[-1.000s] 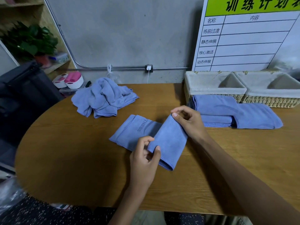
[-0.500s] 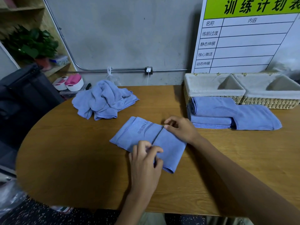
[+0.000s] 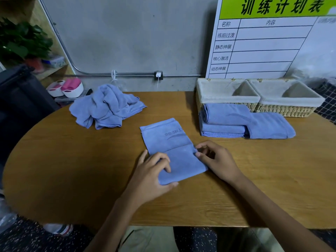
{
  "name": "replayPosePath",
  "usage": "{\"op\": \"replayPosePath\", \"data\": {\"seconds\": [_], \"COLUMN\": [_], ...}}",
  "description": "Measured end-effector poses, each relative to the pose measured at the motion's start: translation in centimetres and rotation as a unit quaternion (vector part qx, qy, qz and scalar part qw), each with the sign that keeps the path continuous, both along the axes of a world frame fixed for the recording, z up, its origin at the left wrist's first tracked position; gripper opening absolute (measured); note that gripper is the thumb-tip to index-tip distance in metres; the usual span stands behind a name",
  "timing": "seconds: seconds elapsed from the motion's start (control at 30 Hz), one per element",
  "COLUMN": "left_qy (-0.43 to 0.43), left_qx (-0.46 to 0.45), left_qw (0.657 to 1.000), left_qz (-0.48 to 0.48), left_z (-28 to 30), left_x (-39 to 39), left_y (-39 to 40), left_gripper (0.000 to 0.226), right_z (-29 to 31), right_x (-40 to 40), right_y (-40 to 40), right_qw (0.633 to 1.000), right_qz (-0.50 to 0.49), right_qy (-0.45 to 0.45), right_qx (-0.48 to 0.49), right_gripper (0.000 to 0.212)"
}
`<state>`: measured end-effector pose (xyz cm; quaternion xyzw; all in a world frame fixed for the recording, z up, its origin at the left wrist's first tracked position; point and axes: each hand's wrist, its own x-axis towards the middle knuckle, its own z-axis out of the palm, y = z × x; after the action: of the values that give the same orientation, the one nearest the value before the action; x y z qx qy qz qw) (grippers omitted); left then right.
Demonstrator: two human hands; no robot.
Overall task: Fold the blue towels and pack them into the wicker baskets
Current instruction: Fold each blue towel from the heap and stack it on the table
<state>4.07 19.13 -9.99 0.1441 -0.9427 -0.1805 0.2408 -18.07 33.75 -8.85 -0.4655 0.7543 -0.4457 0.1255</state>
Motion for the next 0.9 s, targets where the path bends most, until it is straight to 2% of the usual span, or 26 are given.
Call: {"op": "replayPosePath", "data": {"seconds": [0.13,0.2,0.37,0.47,0.6,0.7,0.77,0.83,0.9], "left_qy": [0.014,0.027,0.061,0.065,0.099,0.146,0.172,0.189,0.195], "left_qx": [0.025,0.049,0.079,0.093,0.181,0.279,0.304,0.322,0.353], "left_qw": [0.999,0.997,0.993,0.991,0.977,0.949,0.937,0.928,0.915], "left_qz": [-0.046,-0.06,-0.067,-0.069,-0.049,-0.011,0.004,0.004,-0.012], "left_z": [0.2,0.3,0.7,0.9,1.3,2.1,2.5,2.7,2.3], "left_x": [-0.1,-0.1,0.0,0.2,0.4,0.3,0.0,-0.1,0.0], "left_y": [-1.5,-1.8,-1.6,-1.3,-1.3,-1.4,-1.4,-1.4,-1.7], "left_gripper": [0.032,0.029,0.024,0.019,0.016,0.017,0.022,0.035,0.063], "right_z": [-0.3,-0.3,-0.8,-1.0,-0.8,-0.9,-0.6,-0.3,0.1], "right_x": [0.1,0.0,-0.2,-0.1,0.0,0.2,0.6,1.1,1.5], "right_y": [0.0,0.2,0.9,0.7,0.4,-0.3,-0.8,-1.1,-1.5], "right_qw": [0.996,0.992,0.971,0.962,0.964,0.968,0.973,0.979,0.983], "right_qz": [0.073,0.117,0.203,0.206,0.195,0.194,0.182,0.165,0.146], "right_qy": [-0.01,0.01,0.122,0.173,0.178,0.153,0.115,0.057,-0.027], "right_qx": [-0.041,-0.038,0.044,0.053,0.019,-0.043,-0.084,-0.103,-0.11], "right_gripper": [0.02,0.032,0.073,0.083,0.079,0.063,0.05,0.034,0.02]}}
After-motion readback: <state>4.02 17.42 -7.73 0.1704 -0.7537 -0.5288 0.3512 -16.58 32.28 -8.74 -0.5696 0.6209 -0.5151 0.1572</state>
